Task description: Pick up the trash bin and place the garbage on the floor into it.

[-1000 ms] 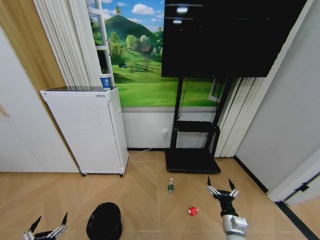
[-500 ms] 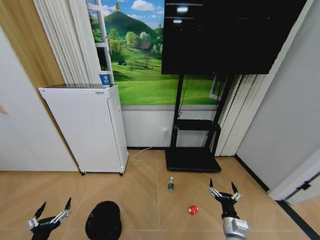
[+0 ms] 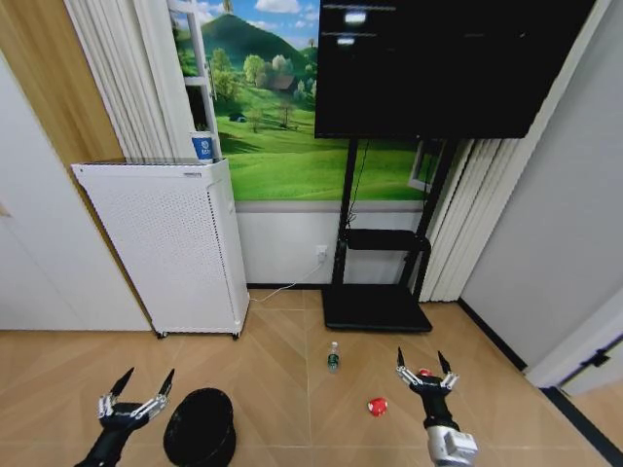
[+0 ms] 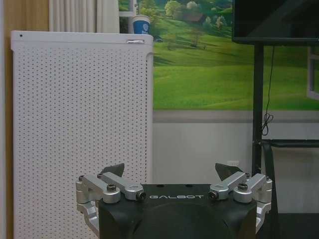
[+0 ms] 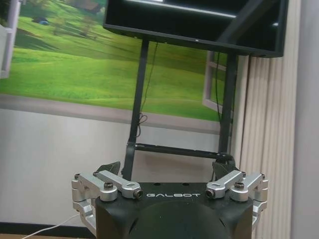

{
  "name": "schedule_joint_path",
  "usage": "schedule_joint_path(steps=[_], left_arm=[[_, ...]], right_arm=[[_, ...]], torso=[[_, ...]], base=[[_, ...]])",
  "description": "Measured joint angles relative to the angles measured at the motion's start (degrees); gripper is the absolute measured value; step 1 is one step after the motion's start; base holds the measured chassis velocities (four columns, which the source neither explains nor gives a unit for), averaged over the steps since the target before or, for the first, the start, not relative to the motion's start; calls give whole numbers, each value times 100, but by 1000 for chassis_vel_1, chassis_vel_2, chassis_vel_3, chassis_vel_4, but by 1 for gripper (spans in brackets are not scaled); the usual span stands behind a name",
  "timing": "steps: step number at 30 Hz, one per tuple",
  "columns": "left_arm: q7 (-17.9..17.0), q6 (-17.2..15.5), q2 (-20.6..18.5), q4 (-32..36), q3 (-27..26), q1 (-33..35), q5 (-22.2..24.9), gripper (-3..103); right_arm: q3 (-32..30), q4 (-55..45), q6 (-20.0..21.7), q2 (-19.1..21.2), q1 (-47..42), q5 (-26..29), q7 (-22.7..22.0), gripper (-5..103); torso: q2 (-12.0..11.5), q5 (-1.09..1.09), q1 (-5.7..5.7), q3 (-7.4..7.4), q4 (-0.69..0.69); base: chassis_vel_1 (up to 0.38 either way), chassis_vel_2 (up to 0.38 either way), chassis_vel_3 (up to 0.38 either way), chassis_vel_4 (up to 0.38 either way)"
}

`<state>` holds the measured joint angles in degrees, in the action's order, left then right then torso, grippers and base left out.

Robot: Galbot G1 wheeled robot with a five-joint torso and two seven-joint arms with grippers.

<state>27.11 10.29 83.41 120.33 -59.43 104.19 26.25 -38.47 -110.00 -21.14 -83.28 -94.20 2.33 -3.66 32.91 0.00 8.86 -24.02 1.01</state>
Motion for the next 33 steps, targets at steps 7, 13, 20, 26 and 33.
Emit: schedule_joint_path(steps=[7,13,20,26,33], left_arm=[[-365,19,1,43,263,-180,-69,99],[-792,-7,28,68,339,-295,9,102],[-791,-7,43,52,282,-249,8,98],[-763,-7,70,33,283,-227,-43,98],[-707,3,82,-21,219,-165,-64,98]], right_arm=[[48,-26,-108,-34,-39,-116,218,100],[43,-25,-132,-99,-75,-167,231,100],[-2,-4,-135,-108,-75,-164,198,100],[-24,-2,-135,-94,-70,-147,178,100],[-48,32,-133,-94,-55,-132,152,100]], torso=[[-171,-1,-65,105,-2],[-308,0,-127,181,-3],[-488,0,-196,292,-2],[-613,0,-246,368,-1],[-782,0,-310,472,-2]], base=[[0,0,0,0],[0,0,0,0],[0,0,0,0],[0,0,0,0],[0,0,0,0]])
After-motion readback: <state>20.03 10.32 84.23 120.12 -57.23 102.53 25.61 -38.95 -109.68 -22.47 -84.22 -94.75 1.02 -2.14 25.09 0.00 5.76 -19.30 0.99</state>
